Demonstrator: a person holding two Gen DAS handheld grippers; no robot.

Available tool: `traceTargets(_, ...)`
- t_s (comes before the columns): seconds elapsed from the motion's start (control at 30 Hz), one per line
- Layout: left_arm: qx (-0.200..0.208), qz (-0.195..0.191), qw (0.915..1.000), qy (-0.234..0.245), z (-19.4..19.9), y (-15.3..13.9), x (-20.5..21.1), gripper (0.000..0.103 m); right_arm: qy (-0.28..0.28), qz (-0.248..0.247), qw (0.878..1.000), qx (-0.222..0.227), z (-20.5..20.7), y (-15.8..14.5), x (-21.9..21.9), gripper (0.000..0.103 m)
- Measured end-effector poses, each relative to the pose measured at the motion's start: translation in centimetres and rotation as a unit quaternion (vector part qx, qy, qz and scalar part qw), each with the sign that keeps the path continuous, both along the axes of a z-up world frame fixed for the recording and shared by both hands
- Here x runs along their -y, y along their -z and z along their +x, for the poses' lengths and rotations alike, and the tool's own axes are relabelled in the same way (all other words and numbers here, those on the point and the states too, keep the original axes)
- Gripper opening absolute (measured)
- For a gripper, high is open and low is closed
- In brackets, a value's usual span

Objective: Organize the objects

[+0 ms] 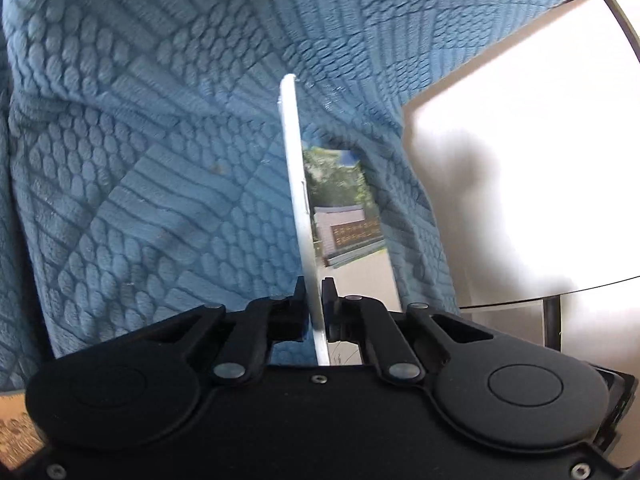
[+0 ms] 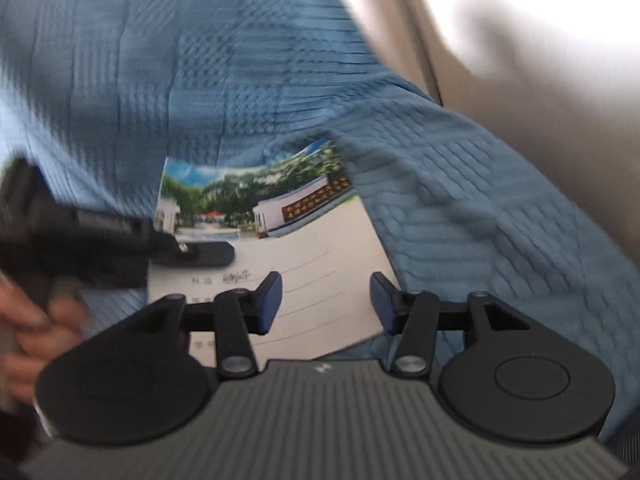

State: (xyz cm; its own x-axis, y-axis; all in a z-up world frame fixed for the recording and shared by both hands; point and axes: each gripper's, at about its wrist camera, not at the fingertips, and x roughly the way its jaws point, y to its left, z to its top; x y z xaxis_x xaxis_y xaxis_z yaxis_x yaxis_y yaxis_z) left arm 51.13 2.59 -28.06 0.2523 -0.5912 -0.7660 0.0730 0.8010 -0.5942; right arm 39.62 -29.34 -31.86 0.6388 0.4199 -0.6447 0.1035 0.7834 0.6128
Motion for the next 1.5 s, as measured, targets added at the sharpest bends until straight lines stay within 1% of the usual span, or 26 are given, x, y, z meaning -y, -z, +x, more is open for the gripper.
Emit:
traceTargets(0.03, 0.002, 0.002, 1.0000, -0.004, 0.0, -0.2, 0.1, 0.003, 0.008, 0.042, 0.999, -0.009, -0.3, 0.2, 0.8, 0.052)
traceTargets(0.1, 0.003, 0.000, 0.9999, -0.016, 0.0, -0.6, 0.2, 0.003, 0.020, 0.112, 0.993, -0.022, -0.9, 0.4, 1.7, 0.052)
traceTargets(0.2, -0.004, -0.007, 0.9992, -0.038, 0.2, -0.4, 0.9, 0.002, 0.019, 0.203, 0.978, -0.048, -1.3, 1.1, 1.6, 0.052)
traceTargets(0.23, -0.006, -0.011, 0.9989, -0.044, 0.2, -0.4, 0.8, 0.002, 0.016, 0.227, 0.972, -0.062, -1.3, 1.3, 1.3, 0.057)
traceTargets(0.27, -0.010, -0.017, 0.9986, -0.050, 0.1, -0.6, 0.6, 0.002, 0.016, 0.250, 0.966, -0.070, -1.5, 1.6, 1.1, 0.064)
traceTargets(0.37, -0.014, -0.037, 0.9969, -0.068, -0.4, -1.4, -0.8, 0.001, 0.036, 0.325, 0.940, -0.101, -2.0, 3.2, 0.6, 0.073)
traceTargets(0.43, -0.013, -0.046, 0.9957, -0.079, -0.6, -1.7, -1.1, 0.001, 0.051, 0.359, 0.924, -0.122, -2.1, 4.5, 0.5, 0.075)
traceTargets(0.53, -0.014, -0.053, 0.9942, -0.093, -1.1, -1.9, -1.1, 0.001, 0.073, 0.394, 0.904, -0.147, -2.2, 6.1, 0.5, 0.076)
traceTargets(0.57, -0.014, -0.055, 0.9938, -0.095, -1.2, -2.0, -1.2, 0.001, 0.082, 0.403, 0.899, -0.150, -2.2, 6.4, 0.7, 0.076)
traceTargets(0.63, -0.014, -0.057, 0.9928, -0.105, -1.4, -2.0, -1.0, 0.001, 0.096, 0.413, 0.894, -0.147, -2.1, 7.0, 1.1, 0.074)
traceTargets(0.7, -0.017, -0.063, 0.9913, -0.114, -1.6, -2.0, -1.6, 0.001, 0.107, 0.428, 0.887, -0.140, -1.9, 7.3, 1.7, 0.076)
traceTargets(0.77, -0.020, -0.070, 0.9894, -0.125, -1.5, -2.1, -1.9, 0.001, 0.116, 0.424, 0.889, -0.129, -1.6, 7.3, 2.2, 0.074)
traceTargets(0.8, -0.021, -0.071, 0.9889, -0.129, -1.4, -2.0, -2.1, 0.001, 0.122, 0.426, 0.888, -0.124, -1.6, 7.3, 2.4, 0.074)
traceTargets(0.87, -0.022, -0.069, 0.9885, -0.132, -1.4, -2.0, -2.3, 0.001, 0.129, 0.422, 0.890, -0.113, -1.4, 7.3, 3.2, 0.074)
traceTargets(0.97, -0.021, -0.071, 0.9881, -0.135, -1.3, -2.1, -2.6, 0.001, 0.132, 0.397, 0.903, -0.096, -1.0, 6.7, 3.9, 0.073)
traceTargets(1.0, -0.020, -0.070, 0.9881, -0.135, -1.2, -1.9, -2.5, 0.001, 0.132, 0.384, 0.909, -0.091, -0.8, 6.5, 4.0, 0.072)
traceTargets(1.03, -0.019, -0.070, 0.9881, -0.136, -1.1, -2.0, -2.5, 0.001, 0.134, 0.370, 0.915, -0.088, -0.7, 6.3, 4.1, 0.069)
traceTargets(1.1, -0.019, -0.069, 0.9881, -0.136, -1.0, -2.0, -2.5, 0.001, 0.138, 0.351, 0.922, -0.084, -0.3, 6.3, 4.5, 0.062)
traceTargets(1.17, -0.017, -0.064, 0.9884, -0.137, -0.8, -2.1, -2.4, 0.001, 0.145, 0.331, 0.929, -0.081, 0.0, 6.3, 4.8, 0.047)
traceTargets(1.2, -0.017, -0.064, 0.9882, -0.138, -0.9, -2.4, -2.6, 0.001, 0.149, 0.319, 0.933, -0.081, 0.2, 6.4, 4.9, 0.043)
traceTargets(1.27, -0.016, -0.063, 0.9882, -0.139, -0.8, -2.1, -2.5, 0.001, 0.147, 0.307, 0.937, -0.085, 0.7, 6.6, 4.9, 0.022)
traceTargets(1.33, -0.015, -0.062, 0.9881, -0.140, -1.1, -2.2, -2.6, 0.001, 0.137, 0.297, 0.941, -0.088, 1.1, 6.5, 4.7, 0.012)
traceTargets(1.37, -0.015, -0.064, 0.9878, -0.141, -1.2, -2.3, -2.7, 0.001, 0.130, 0.288, 0.945, -0.084, 1.0, 6.2, 4.6, 0.009)
traceTargets(1.5, -0.004, -0.049, 0.9891, -0.139, -1.8, -2.8, -2.6, 0.001, 0.110, 0.268, 0.956, -0.050, 0.6, 4.4, 4.5, 0.006)
